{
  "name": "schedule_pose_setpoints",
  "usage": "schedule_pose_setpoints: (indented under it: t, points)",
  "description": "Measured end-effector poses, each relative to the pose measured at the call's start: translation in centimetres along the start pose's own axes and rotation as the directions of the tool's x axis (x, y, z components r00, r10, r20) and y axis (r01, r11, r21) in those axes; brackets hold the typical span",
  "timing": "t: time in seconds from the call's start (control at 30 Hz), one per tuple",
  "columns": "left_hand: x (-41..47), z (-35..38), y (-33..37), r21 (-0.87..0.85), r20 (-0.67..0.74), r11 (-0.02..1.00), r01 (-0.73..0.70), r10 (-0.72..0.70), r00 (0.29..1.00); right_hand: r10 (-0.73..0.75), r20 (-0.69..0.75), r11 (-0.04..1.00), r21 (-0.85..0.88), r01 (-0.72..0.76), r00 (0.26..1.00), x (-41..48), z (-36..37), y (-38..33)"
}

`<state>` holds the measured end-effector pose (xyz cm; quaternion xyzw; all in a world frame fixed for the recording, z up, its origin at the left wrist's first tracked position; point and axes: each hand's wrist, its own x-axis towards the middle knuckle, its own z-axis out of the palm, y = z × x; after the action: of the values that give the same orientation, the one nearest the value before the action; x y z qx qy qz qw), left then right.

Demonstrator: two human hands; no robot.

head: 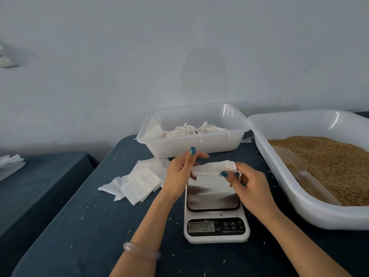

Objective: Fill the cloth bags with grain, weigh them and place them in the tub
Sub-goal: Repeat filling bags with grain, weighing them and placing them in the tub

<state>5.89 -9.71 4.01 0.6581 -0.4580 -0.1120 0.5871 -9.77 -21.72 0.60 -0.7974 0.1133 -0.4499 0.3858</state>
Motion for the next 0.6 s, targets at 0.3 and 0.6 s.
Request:
schedule_pose_setpoints:
  t: [0.3, 0.6]
  points:
    - [-0.40, -0.18, 0.32, 0.400, 0.269, 0.894, -0.202, 0.096, 0.958, -0.215, 0.044, 0.896, -0.389, 0.215, 0.976, -0.11, -0.05, 0.32]
    - [-0.23, -0.23, -0.34, 0.516, 0.317, 0.817, -0.257, 0.097, 0.943, -0.344, 0.125, 0.795, -0.488, 0.360, 0.931, -0.40, -0.19, 0.13]
